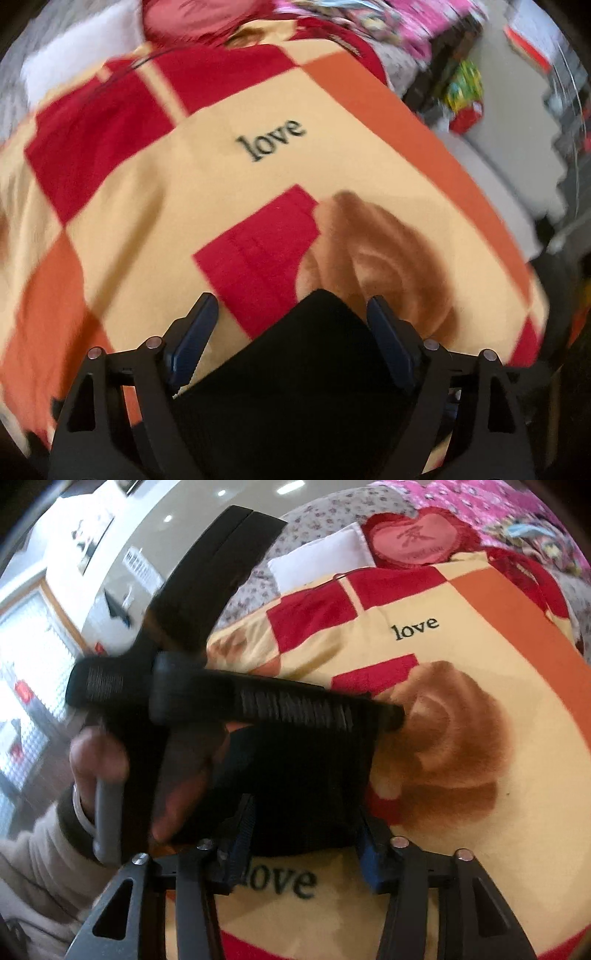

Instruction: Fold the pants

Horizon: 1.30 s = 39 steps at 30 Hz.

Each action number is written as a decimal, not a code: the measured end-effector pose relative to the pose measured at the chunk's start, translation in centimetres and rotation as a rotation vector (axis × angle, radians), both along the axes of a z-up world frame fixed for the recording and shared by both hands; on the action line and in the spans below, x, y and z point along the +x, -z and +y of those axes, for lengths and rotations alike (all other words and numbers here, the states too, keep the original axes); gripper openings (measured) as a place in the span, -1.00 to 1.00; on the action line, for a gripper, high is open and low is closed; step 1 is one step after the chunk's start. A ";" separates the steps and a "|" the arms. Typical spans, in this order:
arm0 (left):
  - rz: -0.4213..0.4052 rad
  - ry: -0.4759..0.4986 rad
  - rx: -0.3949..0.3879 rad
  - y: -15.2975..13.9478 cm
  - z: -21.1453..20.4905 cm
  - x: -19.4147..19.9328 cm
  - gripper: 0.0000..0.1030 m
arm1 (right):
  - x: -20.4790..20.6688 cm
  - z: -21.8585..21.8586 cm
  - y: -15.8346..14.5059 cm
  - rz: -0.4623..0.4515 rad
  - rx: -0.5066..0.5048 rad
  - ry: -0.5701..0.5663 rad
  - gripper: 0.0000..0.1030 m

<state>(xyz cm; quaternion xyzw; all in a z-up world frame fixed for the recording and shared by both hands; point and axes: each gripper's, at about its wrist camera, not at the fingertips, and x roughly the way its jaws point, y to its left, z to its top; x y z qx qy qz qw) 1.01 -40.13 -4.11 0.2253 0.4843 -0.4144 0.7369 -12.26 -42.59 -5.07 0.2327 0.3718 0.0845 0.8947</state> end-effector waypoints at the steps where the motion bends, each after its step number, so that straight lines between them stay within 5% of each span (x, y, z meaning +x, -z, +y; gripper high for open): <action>1: -0.029 0.018 0.000 0.0 -0.1 -0.4 0.41 | 0.1 0.0 0.1 0.003 -0.002 0.017 -0.45; 2: -0.029 0.023 -0.013 -0.1 0.0 -0.5 0.26 | 0.2 0.0 0.2 0.002 0.003 0.042 -0.58; 4: 0.046 0.021 -0.054 -0.5 0.4 0.0 -0.45 | 0.6 0.1 0.3 0.010 0.018 0.066 -0.68; 7: 0.125 -0.029 -0.102 -1.3 1.8 1.1 -0.65 | 0.6 0.8 -1.0 -0.012 -0.018 0.069 -0.72; 13: 0.080 -0.095 -0.245 -7.8 9.4 1.1 -0.66 | 0.9 5.0 -6.4 -0.119 -0.088 -0.061 -0.72; 19: 0.003 -0.308 -0.293 -11.9 20.8 2.1 -0.66 | 3.2 13.1 -9.1 -0.193 -0.120 -0.261 -0.72; 25: -0.002 -0.571 -0.252 -8.6 31.9 3.1 -0.48 | 7.5 21.4 -5.3 -0.114 -0.111 -0.448 -0.72; 28: 0.068 -0.658 -0.238 -5.6 34.9 3.4 -0.48 | 9.4 25.5 -1.6 0.031 -0.132 -0.524 -0.45; 29: 0.078 -0.675 -0.233 -5.0 35.5 3.4 -0.48 | 9.3 25.7 -1.7 0.016 -0.132 -0.533 -0.27; 33: 0.074 -0.716 -0.225 -4.1 36.3 2.7 -0.48 | 7.1 23.1 -5.2 -0.034 -0.080 -0.552 -0.20; 36: 0.058 -0.690 -0.267 -4.8 35.8 1.4 -0.38 | 5.7 19.6 -7.4 -0.099 -0.202 -0.418 -0.20; 39: 0.013 -0.675 -0.283 -5.2 34.6 -0.1 -0.14 | 6.9 16.8 -6.3 -0.030 -0.276 -0.291 -0.40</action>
